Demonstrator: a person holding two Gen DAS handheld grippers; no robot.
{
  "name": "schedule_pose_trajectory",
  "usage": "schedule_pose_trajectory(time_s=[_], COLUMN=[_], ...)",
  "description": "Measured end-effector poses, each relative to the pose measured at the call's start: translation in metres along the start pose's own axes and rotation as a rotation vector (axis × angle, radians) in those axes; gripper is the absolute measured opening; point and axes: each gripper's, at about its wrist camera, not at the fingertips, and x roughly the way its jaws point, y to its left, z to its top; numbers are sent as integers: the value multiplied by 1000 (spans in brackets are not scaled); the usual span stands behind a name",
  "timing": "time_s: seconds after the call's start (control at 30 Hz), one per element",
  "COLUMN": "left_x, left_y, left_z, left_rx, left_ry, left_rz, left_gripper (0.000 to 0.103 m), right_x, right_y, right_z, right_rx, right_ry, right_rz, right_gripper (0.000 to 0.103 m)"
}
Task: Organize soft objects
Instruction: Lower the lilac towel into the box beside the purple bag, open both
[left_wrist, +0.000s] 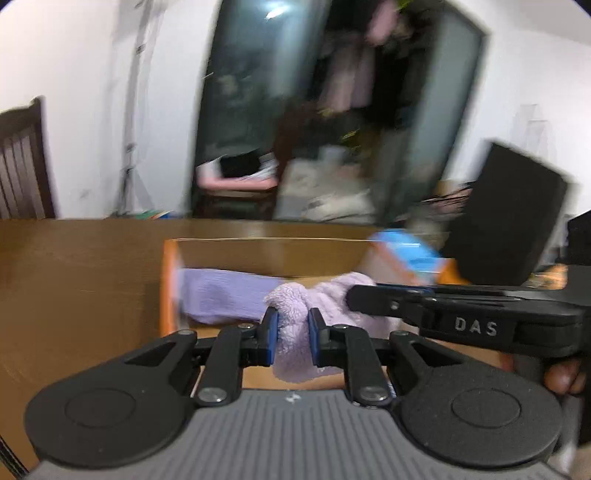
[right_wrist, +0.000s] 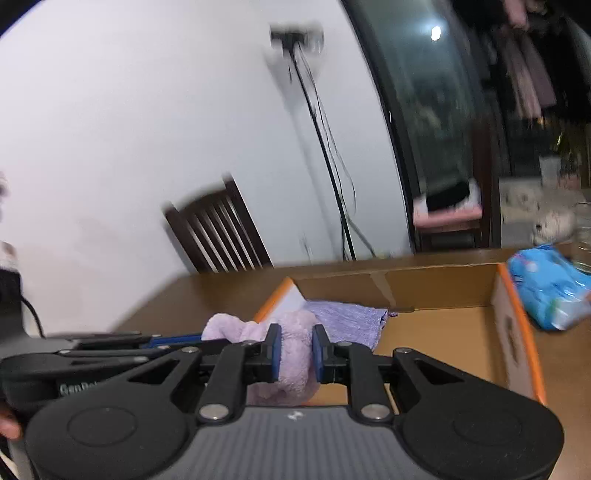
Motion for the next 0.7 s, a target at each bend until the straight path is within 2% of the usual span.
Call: schedule_pose_trajectory(time_s=[0.1, 0.17, 0.23, 0.3, 0.37, 0.43, 0.5, 0.57, 0.63, 0.7], left_x=[53, 79, 88, 82, 76, 67, 53, 40, 20, -7], left_y=[21, 24, 25, 31, 36, 38, 35, 31, 26, 16], left_z=[10, 9, 6, 2, -1, 0, 4, 8, 10, 6], left_rx=[-10, 16, 33, 14, -2, -6, 0, 0, -1, 13], left_ry=[98, 136, 139, 115, 105, 98, 82, 61, 36, 5], left_rz=[56, 117, 166, 151, 119, 130, 128, 117, 120, 122], left_gripper=[19, 22, 32, 34, 40, 41, 43, 50, 62, 62], right_x=[64, 101, 123, 134, 134, 129, 112, 89, 60, 30], right_y=[-7, -12, -18, -23, -24, -26, -24, -18, -13, -11], right_z=[15, 14, 10, 6, 4, 6, 12, 20, 26, 27], right_rx=[23, 36, 68, 93, 100, 112, 100, 60, 18, -17], right_ry=[118, 194, 254, 313, 305, 290, 266, 227, 186, 140], right_rz=[-51, -87, -116, -114, -92, -83, -94, -99, -98, -94], right_gripper=[17, 18, 23, 25, 34, 43, 45, 45, 48, 54])
